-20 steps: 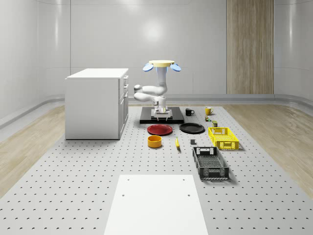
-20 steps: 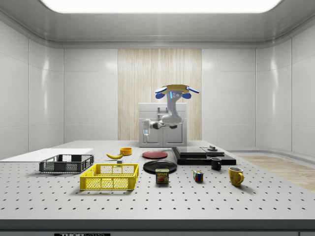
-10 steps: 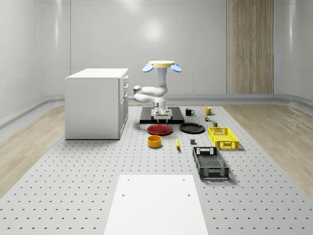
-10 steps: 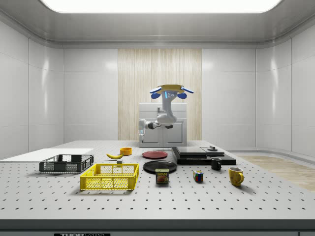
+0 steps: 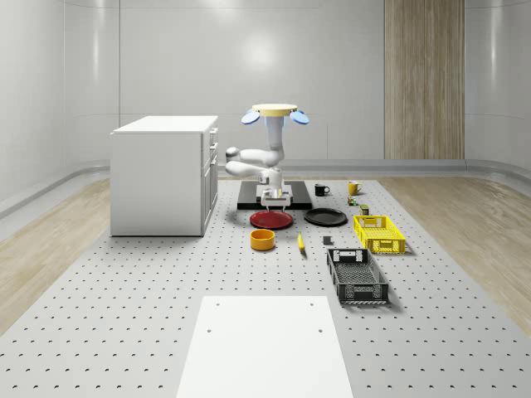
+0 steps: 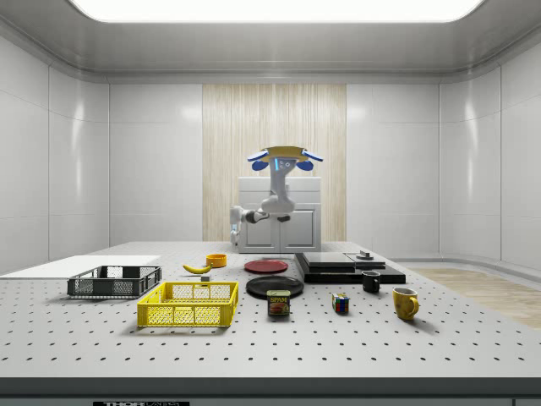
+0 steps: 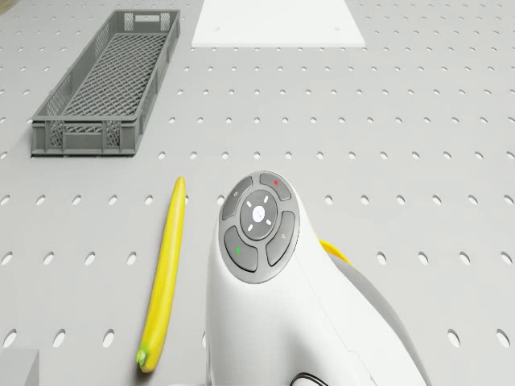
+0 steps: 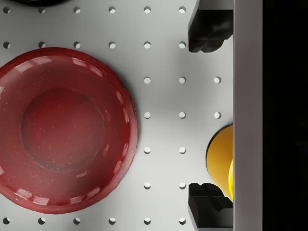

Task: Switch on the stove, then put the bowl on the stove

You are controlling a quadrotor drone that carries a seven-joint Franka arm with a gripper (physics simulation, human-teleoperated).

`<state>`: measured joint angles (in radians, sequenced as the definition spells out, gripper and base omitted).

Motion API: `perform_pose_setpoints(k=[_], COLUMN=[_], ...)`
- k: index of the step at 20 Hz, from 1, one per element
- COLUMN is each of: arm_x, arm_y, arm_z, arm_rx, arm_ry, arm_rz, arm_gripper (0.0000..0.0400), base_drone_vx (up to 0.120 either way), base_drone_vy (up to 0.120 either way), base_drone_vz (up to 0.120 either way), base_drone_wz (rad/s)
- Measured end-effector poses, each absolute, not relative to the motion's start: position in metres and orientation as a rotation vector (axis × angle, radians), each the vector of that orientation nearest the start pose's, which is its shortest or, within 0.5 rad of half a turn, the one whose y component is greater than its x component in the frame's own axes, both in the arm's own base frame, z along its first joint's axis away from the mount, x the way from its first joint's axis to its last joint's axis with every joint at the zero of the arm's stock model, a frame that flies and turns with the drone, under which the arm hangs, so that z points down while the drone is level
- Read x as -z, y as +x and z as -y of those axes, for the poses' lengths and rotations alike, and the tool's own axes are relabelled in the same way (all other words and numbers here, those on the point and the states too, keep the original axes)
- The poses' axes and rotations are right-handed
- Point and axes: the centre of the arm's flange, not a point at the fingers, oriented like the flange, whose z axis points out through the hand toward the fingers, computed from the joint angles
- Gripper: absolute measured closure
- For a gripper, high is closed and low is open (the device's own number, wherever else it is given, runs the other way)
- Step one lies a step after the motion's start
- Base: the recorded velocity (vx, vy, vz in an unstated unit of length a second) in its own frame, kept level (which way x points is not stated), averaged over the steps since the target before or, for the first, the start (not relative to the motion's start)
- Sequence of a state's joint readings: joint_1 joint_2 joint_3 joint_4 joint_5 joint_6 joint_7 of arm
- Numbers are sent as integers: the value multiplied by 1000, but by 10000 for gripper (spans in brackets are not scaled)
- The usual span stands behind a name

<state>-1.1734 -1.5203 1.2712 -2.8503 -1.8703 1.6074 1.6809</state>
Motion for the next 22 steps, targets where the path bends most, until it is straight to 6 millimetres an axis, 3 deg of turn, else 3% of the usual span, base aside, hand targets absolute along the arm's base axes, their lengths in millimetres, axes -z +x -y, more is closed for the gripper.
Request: perform_pose_setpoints(k=[4,22], arm_x=[-519,-519], arm_y=[307,307], arm_z=[-2,-2], arm_rx=[-786,-786], arm_ry=[1,1], arm_rz=[2,2], arm_gripper=[0,0], base_drone_vx=[120,120], base_drone_vy=[0,0], base_drone_vz=[-120,-22], base_drone_wz=[0,0])
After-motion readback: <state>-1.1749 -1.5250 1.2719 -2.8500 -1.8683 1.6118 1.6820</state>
